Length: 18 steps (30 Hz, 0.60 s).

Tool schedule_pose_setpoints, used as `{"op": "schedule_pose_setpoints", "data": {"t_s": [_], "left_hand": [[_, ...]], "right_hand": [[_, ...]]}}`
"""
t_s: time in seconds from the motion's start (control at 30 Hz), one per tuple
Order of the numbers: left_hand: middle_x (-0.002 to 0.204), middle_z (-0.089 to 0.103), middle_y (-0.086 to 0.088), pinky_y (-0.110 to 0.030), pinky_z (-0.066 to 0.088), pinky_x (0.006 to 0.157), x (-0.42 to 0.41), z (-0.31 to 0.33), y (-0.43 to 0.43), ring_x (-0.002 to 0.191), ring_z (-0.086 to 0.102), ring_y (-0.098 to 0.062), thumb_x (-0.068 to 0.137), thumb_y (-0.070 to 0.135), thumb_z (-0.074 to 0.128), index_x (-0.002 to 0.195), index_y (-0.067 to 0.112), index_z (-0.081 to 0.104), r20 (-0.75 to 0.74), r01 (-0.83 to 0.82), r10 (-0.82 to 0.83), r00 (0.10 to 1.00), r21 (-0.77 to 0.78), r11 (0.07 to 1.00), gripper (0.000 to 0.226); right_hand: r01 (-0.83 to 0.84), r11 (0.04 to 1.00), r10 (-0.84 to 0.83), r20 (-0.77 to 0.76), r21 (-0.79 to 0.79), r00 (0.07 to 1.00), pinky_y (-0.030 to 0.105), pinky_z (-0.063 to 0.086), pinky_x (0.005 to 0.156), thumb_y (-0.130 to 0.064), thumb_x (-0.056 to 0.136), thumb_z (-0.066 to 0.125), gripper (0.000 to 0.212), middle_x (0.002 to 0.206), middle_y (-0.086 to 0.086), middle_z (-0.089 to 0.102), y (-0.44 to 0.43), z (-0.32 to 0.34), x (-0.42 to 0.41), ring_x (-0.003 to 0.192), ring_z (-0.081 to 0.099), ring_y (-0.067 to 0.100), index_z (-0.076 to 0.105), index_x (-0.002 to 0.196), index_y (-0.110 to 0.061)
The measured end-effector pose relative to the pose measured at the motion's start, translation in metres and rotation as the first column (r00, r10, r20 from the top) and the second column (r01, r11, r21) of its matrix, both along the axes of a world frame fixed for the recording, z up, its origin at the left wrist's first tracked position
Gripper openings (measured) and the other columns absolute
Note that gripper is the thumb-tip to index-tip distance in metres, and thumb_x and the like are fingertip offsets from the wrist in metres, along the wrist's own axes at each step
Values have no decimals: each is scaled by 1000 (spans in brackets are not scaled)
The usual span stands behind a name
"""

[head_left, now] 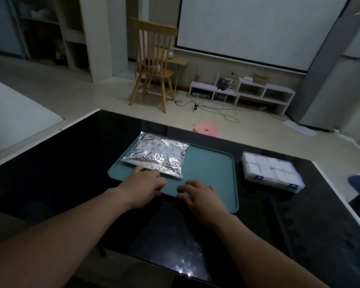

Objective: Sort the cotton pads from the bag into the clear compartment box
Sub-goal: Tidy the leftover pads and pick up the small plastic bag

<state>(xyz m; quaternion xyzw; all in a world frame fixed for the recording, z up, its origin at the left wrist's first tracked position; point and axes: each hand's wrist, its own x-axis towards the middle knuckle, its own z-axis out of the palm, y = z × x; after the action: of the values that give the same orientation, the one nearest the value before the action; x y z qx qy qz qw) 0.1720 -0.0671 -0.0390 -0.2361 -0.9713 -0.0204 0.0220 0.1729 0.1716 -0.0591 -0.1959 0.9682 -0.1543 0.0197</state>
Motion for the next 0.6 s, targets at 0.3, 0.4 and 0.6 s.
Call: {"op": "schedule_pose_setpoints", "data": {"t_s": [0.3,0.4,0.6], "left_hand": [[103,51,4,-36,34,97,-108,-13,-3,97,57,-22,97,28,57,92,26,49,-33,-39,41,999,63,997,9],[102,50,3,-36,36,95,-126,-16,-6,95,57,-24,95,26,58,90,26,47,-28,-39,41,999,67,997,13],[108,51,-1,-35,32,82,-127,-16,2,96,56,-28,98,24,56,94,26,43,-66,-57,60,996,50,997,15]], "right_hand": [[40,998,-39,20,-41,999,54,25,115,-50,108,44,37,146,-7,55,-16,2,-104,141,43,17,63,138,-39],[52,997,-51,8,-56,999,54,25,116,-51,108,44,37,146,-6,55,-18,-1,-122,140,43,18,63,137,-39],[43,997,-41,25,-65,999,60,22,118,-51,108,43,39,148,-6,53,-17,1,-128,143,41,18,62,138,-37]]}}
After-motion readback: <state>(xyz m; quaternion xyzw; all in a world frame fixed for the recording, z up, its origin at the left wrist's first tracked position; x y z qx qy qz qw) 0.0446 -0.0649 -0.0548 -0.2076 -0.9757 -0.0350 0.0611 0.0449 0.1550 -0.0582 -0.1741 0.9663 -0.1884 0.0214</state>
